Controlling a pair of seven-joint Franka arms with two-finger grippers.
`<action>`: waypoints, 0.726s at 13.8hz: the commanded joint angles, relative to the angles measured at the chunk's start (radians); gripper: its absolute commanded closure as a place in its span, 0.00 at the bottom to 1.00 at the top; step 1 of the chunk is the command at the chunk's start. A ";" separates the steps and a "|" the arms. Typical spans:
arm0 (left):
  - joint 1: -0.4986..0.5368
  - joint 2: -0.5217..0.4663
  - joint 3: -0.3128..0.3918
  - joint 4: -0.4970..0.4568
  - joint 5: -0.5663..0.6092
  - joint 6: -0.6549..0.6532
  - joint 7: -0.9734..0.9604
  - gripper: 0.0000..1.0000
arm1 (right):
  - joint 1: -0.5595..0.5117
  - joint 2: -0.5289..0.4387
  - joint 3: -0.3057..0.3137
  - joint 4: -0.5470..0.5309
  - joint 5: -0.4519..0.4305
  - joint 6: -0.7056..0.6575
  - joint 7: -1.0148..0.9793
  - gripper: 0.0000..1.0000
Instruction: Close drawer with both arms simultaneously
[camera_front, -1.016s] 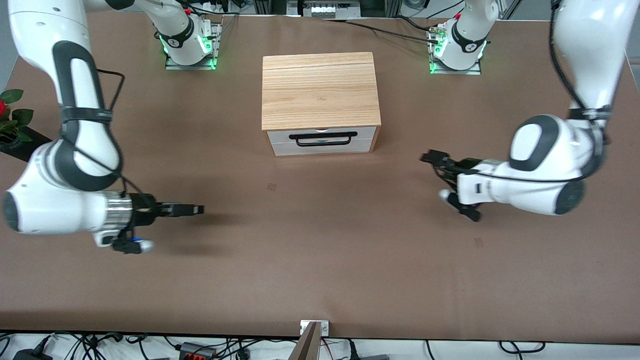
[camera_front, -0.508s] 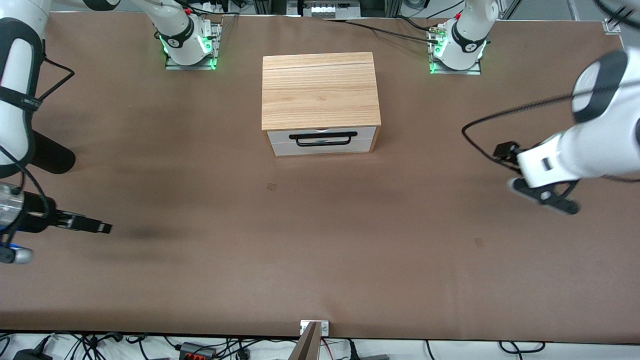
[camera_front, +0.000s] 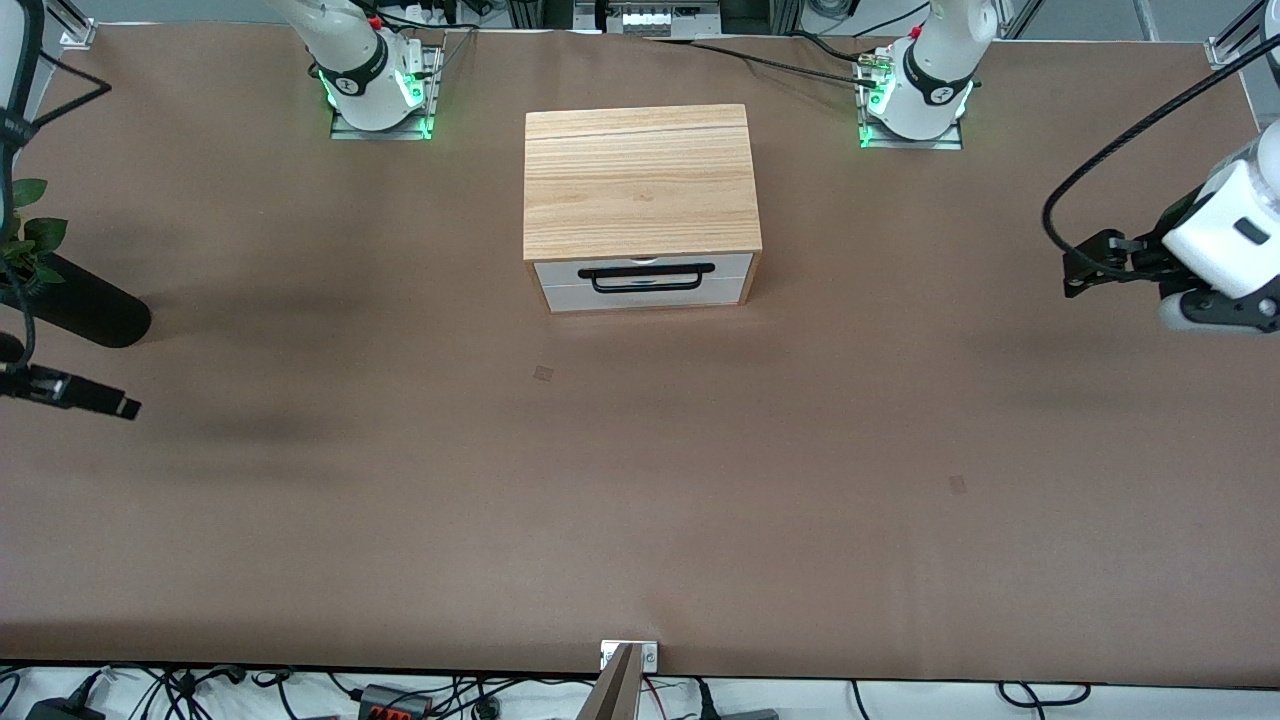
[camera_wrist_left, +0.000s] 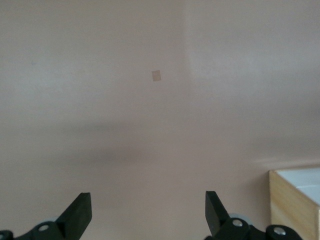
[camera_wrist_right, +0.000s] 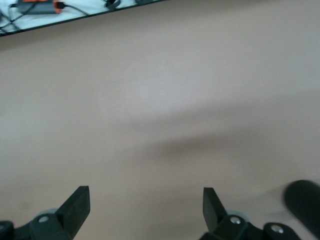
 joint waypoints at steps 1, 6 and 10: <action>-0.118 -0.145 0.166 -0.227 -0.077 0.137 0.004 0.00 | -0.044 -0.164 0.078 -0.210 -0.062 0.096 -0.005 0.00; -0.126 -0.168 0.179 -0.271 -0.069 0.141 0.078 0.00 | -0.129 -0.286 0.221 -0.297 -0.096 -0.071 0.098 0.00; -0.138 -0.151 0.169 -0.243 -0.026 0.122 0.070 0.00 | -0.129 -0.321 0.302 -0.383 -0.151 0.018 0.312 0.00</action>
